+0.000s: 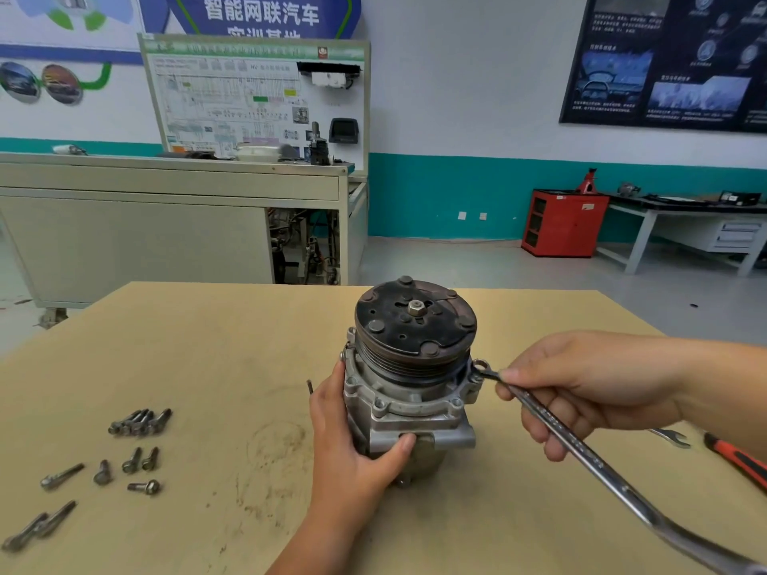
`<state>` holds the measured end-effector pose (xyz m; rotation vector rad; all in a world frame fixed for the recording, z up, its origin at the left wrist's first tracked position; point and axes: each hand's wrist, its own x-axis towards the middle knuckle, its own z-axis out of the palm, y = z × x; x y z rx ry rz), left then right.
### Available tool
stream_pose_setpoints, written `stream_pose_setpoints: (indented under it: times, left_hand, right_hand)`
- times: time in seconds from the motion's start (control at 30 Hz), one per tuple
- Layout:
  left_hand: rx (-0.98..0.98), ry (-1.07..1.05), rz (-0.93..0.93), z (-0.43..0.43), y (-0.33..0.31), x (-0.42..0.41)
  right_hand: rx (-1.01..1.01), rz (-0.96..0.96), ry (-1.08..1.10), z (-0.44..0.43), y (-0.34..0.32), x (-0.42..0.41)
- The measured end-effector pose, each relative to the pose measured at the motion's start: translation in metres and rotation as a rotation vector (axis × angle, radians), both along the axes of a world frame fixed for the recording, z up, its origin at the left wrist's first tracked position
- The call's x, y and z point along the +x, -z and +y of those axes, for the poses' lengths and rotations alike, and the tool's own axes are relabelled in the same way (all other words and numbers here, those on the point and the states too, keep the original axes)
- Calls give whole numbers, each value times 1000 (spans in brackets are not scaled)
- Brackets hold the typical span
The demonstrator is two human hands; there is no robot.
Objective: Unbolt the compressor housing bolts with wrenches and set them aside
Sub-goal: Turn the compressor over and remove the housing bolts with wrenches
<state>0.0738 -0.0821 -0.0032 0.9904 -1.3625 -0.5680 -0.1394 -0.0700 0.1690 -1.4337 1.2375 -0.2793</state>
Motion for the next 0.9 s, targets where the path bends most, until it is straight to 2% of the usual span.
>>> stream_pose_setpoints:
  times: [0.27, 0.37, 0.43, 0.5, 0.57, 0.6, 0.67, 0.77, 0.83, 0.9]
  left_hand:
    - [9, 9, 13, 0, 1, 0]
    - [13, 15, 12, 0, 1, -1]
    - [12, 17, 11, 1, 1, 0]
    - [13, 18, 14, 0, 1, 0]
    - [20, 22, 17, -1, 2, 0]
    - [20, 27, 20, -2, 2, 0]
    - [15, 25, 22, -2, 3, 0]
    - [12, 22, 22, -2, 3, 0]
    - [11, 19, 20, -2, 3, 0]
    - [4, 12, 21, -2, 3, -1]
  right_hand:
    - [-30, 142, -19, 1, 2, 4]
    - [-20, 305, -124, -7, -11, 1]
    - [-205, 598, -209, -15, -23, -1]
    - [-552, 898, -320, -26, -28, -2]
    - [-796, 1003, -393, -34, -32, -5]
    - [-792, 998, -397, -36, -35, -8]
    - [-543, 854, -326, -33, -39, -16]
    - [-155, 413, -173, -20, -27, -20]
    - [-66, 239, -139, -12, -13, -17]
    - [-17, 169, -146, -7, -4, -11]
